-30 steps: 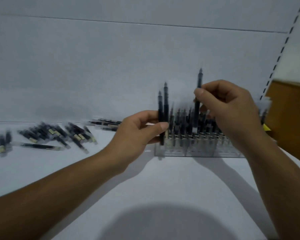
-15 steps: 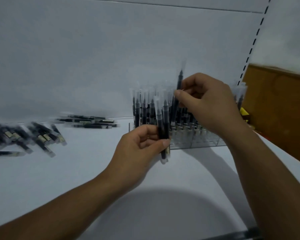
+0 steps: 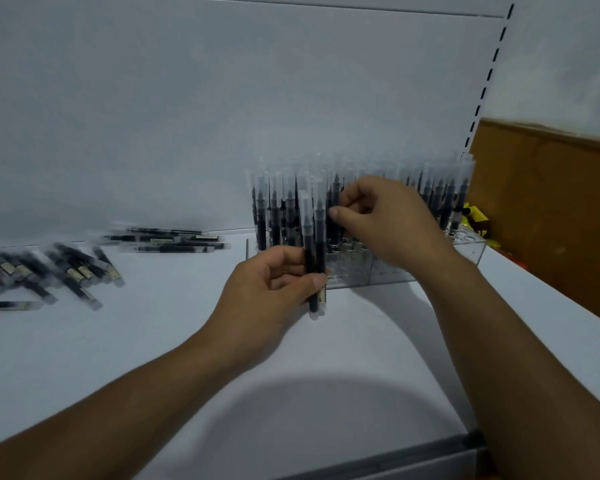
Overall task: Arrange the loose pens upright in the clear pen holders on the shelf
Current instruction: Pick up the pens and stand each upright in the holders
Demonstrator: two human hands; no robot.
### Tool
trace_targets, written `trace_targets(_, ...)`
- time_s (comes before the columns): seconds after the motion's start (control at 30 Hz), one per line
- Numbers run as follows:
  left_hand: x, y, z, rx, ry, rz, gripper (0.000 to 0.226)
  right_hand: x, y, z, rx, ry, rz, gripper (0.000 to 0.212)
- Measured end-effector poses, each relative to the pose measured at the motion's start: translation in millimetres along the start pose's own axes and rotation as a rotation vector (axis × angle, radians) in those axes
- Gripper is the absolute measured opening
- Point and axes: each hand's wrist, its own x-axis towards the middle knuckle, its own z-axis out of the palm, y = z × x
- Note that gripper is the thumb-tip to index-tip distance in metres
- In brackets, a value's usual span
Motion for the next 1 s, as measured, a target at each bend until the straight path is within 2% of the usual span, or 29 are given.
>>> trace_targets(0.13, -1, 1, 1, 0.002, -0.003, -0.001, 0.015, -3, 2, 2, -0.082, -0.088, 0.023, 0.019)
trace_targets(0.33, -2, 2, 2, 0.007, -0.006, -0.002, 0.015, -9, 3, -8, -0.103, -0.093, 0.041, 0.009)
trace_targets(0.43, -1, 2, 1, 0.013, 0.000, -0.001, 0.015, -17, -2, -21, 0.012, -0.058, 0.001, 0.012)
trace_targets(0.53, -2, 3, 2, 0.001, -0.004, -0.001, 0.016, -27, -13, -31, 0.295, -0.270, -0.002, 0.011)
trace_targets(0.63, -3, 3, 2, 0.000, -0.007, 0.004, 0.015, -31, -13, -26, 0.321, -0.399, -0.010, 0.013)
trace_targets(0.87, -3, 4, 3, -0.014, -0.001, 0.012, 0.016, -31, -10, -19, 0.412, -0.314, -0.008, 0.006)
trace_targets(0.93, -2, 4, 2, -0.039, 0.013, -0.004, 0.016, -30, -12, -22, 0.477, -0.239, -0.005, 0.006)
trace_targets(1.0, -2, 3, 1, -0.045, 0.022, -0.020, 0.017, -28, -14, -27, 0.588, -0.083, 0.011, 0.006)
